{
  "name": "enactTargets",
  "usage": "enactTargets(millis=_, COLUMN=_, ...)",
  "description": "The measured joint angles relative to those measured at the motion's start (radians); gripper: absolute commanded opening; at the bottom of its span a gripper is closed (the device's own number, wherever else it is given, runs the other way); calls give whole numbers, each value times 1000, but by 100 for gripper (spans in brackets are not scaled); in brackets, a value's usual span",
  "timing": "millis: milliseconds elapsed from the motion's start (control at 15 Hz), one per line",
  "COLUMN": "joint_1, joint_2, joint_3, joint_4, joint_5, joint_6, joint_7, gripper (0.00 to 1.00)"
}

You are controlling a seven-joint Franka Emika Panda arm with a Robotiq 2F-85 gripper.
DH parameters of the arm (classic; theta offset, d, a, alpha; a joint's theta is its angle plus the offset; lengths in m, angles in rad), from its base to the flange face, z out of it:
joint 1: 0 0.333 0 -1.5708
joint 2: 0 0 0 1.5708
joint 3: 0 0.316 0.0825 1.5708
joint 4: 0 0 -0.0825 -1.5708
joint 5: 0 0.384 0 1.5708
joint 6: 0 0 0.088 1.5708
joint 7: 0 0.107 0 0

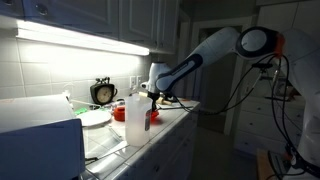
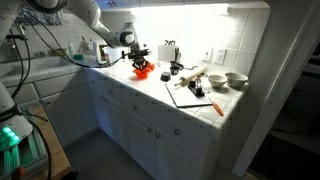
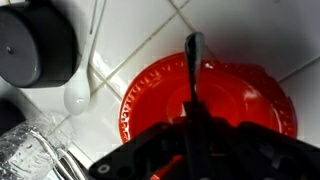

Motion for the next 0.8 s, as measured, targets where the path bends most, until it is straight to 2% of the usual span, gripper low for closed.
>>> enactTargets(millis=400, joint_1=-8, joint_2=21, joint_3=21, joint_4=32, joint_5=23, joint_6=-22, joint_7=25, gripper=2)
enactTargets(millis=800, joint_1=-23, joint_2=28, joint_3=42, joint_4=59, joint_5=73, joint_6=-96, joint_7=25, gripper=2)
